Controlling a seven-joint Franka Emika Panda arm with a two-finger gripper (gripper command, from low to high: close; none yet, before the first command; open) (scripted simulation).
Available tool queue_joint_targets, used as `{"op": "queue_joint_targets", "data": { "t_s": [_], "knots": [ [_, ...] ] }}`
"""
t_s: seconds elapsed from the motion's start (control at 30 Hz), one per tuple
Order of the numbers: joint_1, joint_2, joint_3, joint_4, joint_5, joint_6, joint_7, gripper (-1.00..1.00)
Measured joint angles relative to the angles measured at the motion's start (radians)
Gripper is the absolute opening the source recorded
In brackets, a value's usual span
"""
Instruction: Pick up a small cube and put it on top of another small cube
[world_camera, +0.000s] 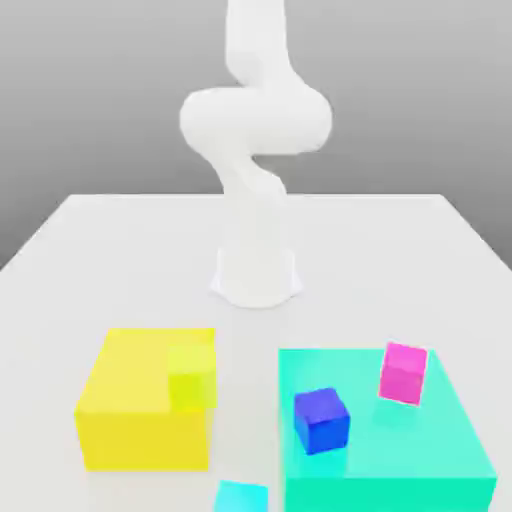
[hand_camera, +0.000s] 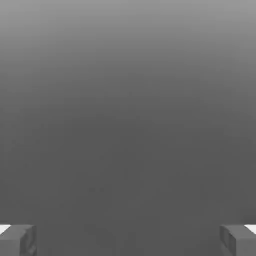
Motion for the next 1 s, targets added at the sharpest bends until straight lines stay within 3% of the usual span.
{"op": "queue_joint_targets", "data": {
  "t_s": [0.53, 1.0],
  "knots": [
    [0.185, 0.508, -0.196, -0.007, 0.051, 0.155, -0.689, 0.00],
    [0.157, 0.955, -0.178, -0.012, 0.150, 0.285, -1.326, 0.00]
  ]
}}
